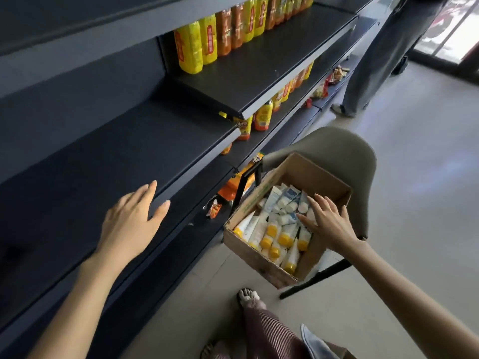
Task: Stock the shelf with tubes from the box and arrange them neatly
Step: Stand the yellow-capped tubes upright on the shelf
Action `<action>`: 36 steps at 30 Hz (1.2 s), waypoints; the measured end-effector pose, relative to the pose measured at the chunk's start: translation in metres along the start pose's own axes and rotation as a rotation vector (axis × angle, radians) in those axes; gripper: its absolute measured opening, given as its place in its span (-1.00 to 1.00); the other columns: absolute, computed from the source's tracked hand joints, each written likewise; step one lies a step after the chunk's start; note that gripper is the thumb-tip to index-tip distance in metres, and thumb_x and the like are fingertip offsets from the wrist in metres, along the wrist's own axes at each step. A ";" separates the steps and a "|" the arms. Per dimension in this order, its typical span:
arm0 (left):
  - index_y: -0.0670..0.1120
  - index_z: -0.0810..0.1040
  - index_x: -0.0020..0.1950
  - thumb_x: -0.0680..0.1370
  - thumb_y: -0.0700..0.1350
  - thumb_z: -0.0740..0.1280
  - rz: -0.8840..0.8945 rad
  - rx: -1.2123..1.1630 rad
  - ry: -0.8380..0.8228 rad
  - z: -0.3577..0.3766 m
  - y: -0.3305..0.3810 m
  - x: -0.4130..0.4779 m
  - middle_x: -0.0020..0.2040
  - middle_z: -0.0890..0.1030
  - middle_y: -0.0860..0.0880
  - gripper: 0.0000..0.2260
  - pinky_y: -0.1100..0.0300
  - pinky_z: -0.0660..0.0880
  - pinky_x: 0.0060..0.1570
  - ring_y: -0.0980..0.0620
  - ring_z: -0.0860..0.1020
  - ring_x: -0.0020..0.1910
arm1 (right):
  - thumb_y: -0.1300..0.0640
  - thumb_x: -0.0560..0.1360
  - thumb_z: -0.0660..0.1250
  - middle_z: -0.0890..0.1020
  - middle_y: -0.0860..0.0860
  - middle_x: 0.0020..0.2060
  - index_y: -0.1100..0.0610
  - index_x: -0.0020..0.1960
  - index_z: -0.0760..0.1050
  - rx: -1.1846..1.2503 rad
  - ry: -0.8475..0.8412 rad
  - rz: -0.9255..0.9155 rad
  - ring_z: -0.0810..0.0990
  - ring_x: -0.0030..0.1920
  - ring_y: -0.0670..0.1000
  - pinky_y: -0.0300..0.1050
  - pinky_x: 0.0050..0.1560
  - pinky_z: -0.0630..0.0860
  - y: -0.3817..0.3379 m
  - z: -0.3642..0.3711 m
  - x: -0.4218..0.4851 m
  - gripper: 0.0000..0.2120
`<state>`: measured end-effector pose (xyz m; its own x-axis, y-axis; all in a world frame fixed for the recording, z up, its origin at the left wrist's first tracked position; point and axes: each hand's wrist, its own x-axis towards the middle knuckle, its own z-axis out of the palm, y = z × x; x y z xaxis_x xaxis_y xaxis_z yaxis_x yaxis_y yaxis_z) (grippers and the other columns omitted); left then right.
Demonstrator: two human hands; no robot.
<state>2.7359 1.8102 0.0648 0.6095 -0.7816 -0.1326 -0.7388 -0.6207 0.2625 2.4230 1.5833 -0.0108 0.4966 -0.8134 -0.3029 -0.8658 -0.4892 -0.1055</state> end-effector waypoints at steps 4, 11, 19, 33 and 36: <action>0.03 0.09 0.55 0.59 0.20 0.02 -0.015 -0.027 -0.049 0.024 0.031 0.040 0.52 0.23 0.03 -0.45 -0.07 0.22 0.34 -0.03 0.19 0.48 | -0.31 0.55 -0.03 0.07 0.03 0.54 0.01 0.54 0.03 0.039 -0.081 0.018 -0.02 0.54 0.08 0.23 0.47 -0.06 0.023 0.018 0.042 -0.33; 0.04 0.06 0.55 0.58 0.21 0.01 -0.044 -0.072 -0.182 0.076 0.071 0.080 0.53 0.21 0.04 -0.43 -0.11 0.21 0.38 -0.05 0.18 0.49 | -0.20 0.58 0.10 0.30 0.12 0.41 0.12 0.45 0.21 0.206 -0.230 0.142 0.31 0.38 0.15 0.13 0.28 0.35 0.037 0.078 0.101 -0.44; 0.04 0.04 0.56 0.60 0.18 0.02 -0.039 -0.053 -0.289 0.128 0.081 0.092 0.54 0.19 0.05 -0.45 -0.04 0.21 0.35 0.00 0.17 0.49 | -0.01 0.60 0.17 0.31 0.26 0.37 0.31 0.48 0.08 0.442 -0.466 0.411 0.36 0.33 0.22 -0.01 0.19 0.37 0.020 0.170 0.130 -0.40; 0.08 0.08 0.54 0.43 0.32 -0.16 -0.036 -0.094 -0.326 0.187 0.075 0.092 0.52 0.21 0.10 -0.28 0.01 0.21 0.36 0.06 0.18 0.48 | -0.01 0.52 0.33 0.38 0.24 0.32 0.27 0.44 0.16 0.813 -0.319 0.863 0.46 0.25 0.21 0.01 0.17 0.47 0.042 0.253 0.186 -0.36; 0.08 0.09 0.54 0.44 0.31 -0.13 -0.025 -0.150 -0.328 0.193 0.083 0.091 0.52 0.23 0.09 -0.31 -0.01 0.21 0.37 0.05 0.19 0.47 | 0.05 0.50 0.38 0.52 0.19 0.19 0.26 0.34 0.31 1.013 -0.298 0.923 0.54 0.14 0.16 -0.03 0.00 0.54 0.045 0.257 0.183 -0.48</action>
<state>2.6749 1.6760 -0.1096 0.4846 -0.7596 -0.4338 -0.6596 -0.6431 0.3891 2.4586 1.4935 -0.3143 -0.1897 -0.5544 -0.8103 -0.6003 0.7186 -0.3511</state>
